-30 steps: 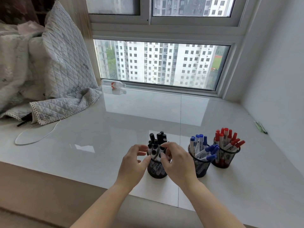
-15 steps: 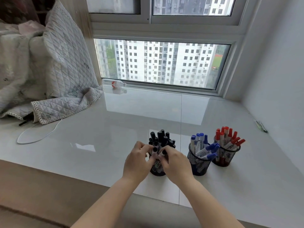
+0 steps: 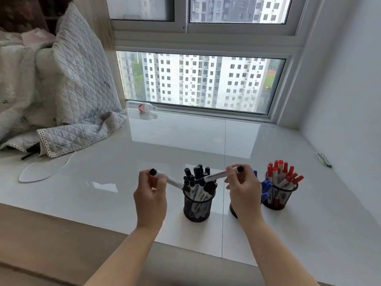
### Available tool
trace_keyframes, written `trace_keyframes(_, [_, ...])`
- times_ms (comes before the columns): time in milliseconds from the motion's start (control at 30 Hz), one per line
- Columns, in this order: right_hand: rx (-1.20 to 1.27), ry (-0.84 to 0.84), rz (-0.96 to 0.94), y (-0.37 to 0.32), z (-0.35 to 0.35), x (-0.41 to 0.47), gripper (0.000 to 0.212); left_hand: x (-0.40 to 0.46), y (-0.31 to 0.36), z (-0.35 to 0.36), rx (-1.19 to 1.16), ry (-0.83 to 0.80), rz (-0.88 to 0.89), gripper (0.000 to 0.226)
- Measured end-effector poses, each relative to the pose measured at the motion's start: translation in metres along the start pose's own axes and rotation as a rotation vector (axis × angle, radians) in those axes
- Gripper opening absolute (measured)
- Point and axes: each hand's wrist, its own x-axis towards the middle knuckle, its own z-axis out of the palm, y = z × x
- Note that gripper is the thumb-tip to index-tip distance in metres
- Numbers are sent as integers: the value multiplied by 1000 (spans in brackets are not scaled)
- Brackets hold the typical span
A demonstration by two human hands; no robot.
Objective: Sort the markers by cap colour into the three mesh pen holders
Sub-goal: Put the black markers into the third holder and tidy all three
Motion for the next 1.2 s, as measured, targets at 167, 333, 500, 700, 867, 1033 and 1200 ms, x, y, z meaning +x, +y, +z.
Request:
trace_keyframes(167, [354, 83, 283, -6, -8, 4, 8, 3, -2, -6, -235, 175, -332, 13])
trace_keyframes(333, [710, -27, 575, -5, -6, 5, 11, 1, -5, -9, -504, 216, -663, 9])
trace_keyframes(500, [859, -234, 727, 2, -1, 2, 12, -6, -6, -6, -877, 64, -960, 11])
trace_keyframes(700, [779, -390, 603, 10, 1, -4, 30, -13, -13, -4, -922, -81, -947, 8])
trace_keyframes(867, [334, -277, 362, 21, 11, -11, 17, -19, -16, 2, -594, -231, -770, 12])
trace_keyframes(1033, [-11, -249, 168, 26, 19, -19, 24, -23, -13, 11, -352, -278, -520, 11])
trace_keyframes(1200, [-286, -322, 27, 29, 22, -25, 31, -26, -12, 18, -205, -309, -401, 14])
